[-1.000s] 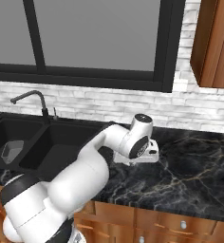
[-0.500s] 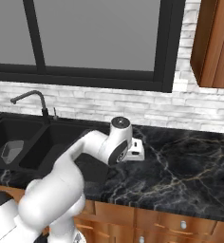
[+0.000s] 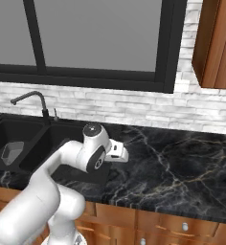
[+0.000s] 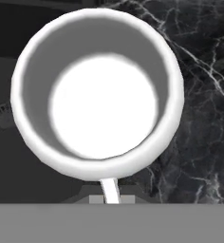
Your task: Place the tupperware in the left basin and the mug in the right basin of the sink.
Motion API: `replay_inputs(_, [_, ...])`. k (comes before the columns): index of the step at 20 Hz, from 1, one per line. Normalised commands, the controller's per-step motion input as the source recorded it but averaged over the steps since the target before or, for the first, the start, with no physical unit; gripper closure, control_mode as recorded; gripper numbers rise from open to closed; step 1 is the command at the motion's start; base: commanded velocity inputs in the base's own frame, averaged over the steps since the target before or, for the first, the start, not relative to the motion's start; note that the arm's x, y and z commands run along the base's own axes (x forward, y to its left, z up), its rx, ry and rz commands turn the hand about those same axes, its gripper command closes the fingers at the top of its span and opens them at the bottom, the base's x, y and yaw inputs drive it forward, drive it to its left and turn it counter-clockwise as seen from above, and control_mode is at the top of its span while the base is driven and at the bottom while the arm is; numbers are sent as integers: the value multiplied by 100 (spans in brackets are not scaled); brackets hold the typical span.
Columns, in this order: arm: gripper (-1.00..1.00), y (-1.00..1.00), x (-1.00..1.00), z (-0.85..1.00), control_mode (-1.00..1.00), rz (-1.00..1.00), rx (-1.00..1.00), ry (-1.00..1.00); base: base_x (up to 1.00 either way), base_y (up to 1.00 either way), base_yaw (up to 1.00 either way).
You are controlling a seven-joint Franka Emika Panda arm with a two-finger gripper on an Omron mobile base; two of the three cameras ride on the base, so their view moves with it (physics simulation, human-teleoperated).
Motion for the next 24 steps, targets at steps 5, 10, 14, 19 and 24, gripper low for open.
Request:
replay_inputs(5, [100,44,11,2,-100,-1,-1,0,0,0,0])
replay_inputs(10, [100,30,19,2,-100,0,0,0,0,0,0])
replay_inputs(14, [100,26,21,9,-100,0,0,0,0,0,0])
replay_inputs(19, [100,23,6,9,-100,0,0,0,0,0,0])
replay_inputs(24, [100,23,4,5,-100,0,0,0,0,0,0])
